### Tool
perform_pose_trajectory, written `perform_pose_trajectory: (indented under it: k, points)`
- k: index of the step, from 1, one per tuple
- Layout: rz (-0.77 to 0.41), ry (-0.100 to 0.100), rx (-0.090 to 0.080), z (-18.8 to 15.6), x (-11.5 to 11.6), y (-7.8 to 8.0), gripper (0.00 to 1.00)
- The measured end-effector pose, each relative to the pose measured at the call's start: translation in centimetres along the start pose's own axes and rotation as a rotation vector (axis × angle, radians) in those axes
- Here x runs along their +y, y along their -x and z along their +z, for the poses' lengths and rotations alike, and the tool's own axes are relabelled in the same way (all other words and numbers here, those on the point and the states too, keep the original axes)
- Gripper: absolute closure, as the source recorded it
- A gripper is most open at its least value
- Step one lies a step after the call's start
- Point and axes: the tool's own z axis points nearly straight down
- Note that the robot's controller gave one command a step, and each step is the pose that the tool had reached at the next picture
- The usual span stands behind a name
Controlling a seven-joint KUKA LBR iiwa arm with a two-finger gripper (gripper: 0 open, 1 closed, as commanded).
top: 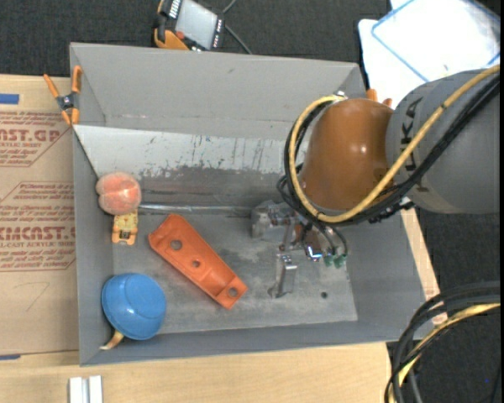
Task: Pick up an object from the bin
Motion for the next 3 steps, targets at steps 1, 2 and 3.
perform_pose_trajectory:
  k: [1, 2, 3]
  points:
    - [0.031, 0.001, 0.003, 0.3, 2.5, -1.7, 0.00]
    - [-0.026, 0.000, -0.001, 2.3, 0.8, -2.0, 0.00]
    - [0.249, 0.002, -0.002, 7.7, 3.2, -0.7, 0.00]
